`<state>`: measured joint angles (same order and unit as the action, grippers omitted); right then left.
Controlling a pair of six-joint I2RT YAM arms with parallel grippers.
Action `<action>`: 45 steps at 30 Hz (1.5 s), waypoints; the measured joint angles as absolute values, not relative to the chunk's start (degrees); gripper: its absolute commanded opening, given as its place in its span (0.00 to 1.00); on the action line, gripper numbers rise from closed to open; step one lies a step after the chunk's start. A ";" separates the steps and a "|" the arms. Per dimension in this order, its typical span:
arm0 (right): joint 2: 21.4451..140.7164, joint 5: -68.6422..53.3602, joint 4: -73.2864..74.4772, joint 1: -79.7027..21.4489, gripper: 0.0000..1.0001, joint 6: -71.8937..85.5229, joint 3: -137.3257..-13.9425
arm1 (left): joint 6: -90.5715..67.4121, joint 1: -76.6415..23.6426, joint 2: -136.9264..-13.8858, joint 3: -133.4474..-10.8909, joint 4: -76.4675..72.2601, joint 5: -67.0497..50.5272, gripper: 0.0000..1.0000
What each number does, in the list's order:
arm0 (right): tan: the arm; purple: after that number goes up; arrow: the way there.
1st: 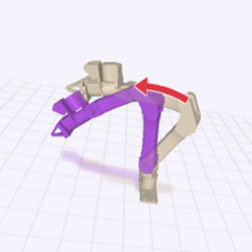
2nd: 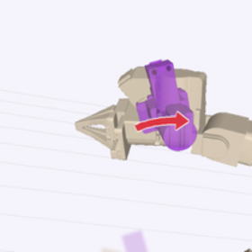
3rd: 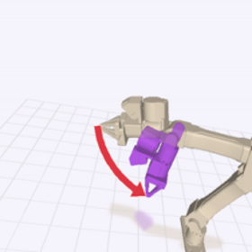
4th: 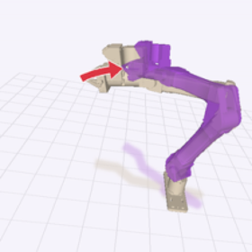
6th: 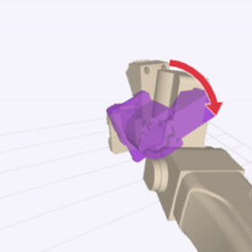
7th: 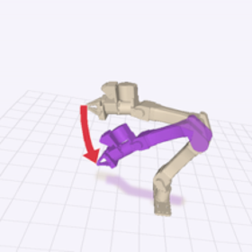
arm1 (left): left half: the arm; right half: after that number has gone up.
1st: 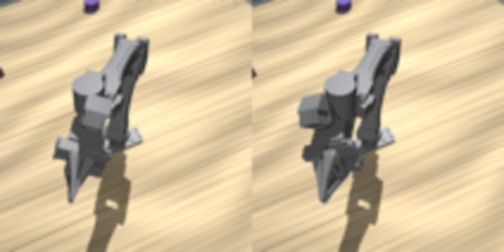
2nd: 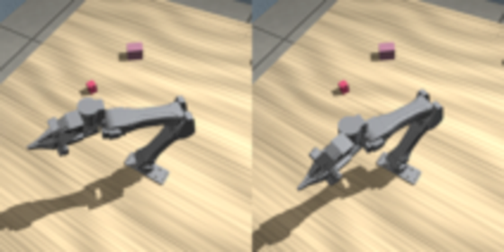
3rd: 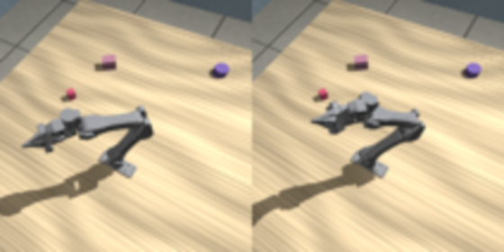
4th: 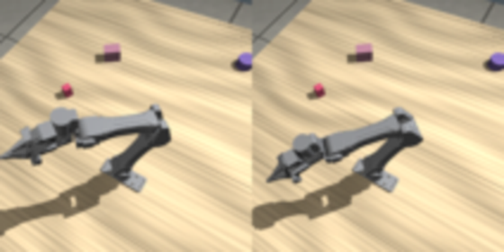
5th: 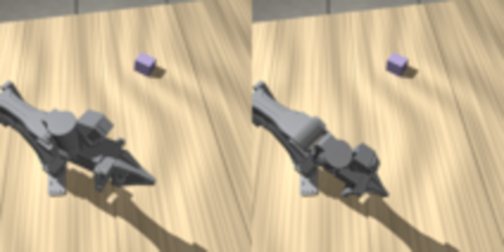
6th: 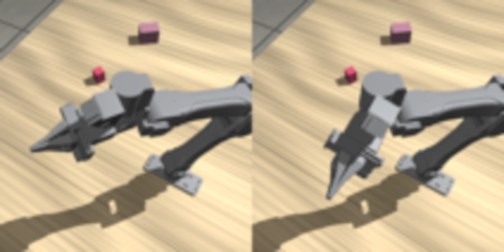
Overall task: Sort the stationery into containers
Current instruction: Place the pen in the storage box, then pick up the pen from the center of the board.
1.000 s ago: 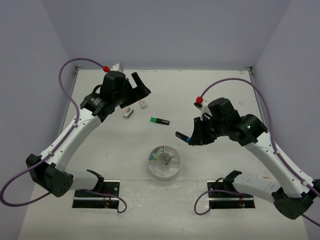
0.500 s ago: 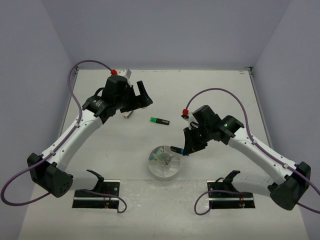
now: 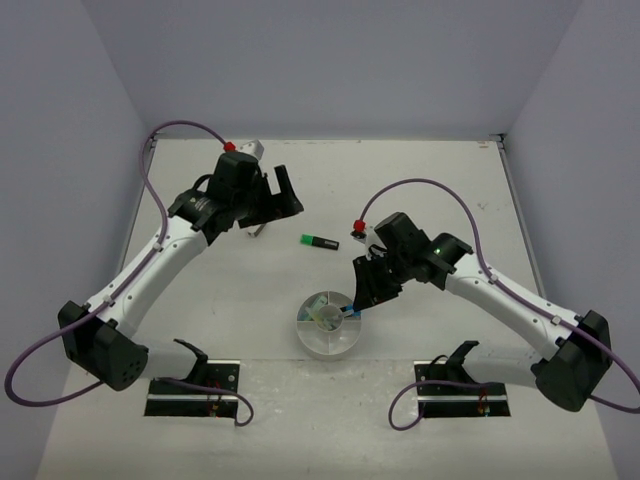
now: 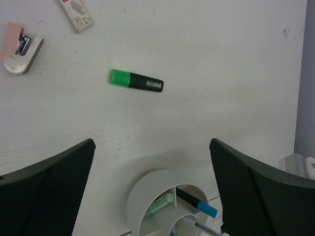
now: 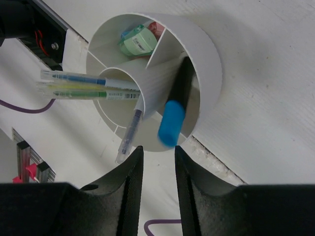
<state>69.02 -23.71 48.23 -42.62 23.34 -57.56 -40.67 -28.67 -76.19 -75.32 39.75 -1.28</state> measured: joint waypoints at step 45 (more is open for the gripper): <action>54.18 1.75 51.29 -37.80 0.99 35.96 -61.44 | -76.73 -38.02 -127.39 -100.98 55.72 15.25 0.40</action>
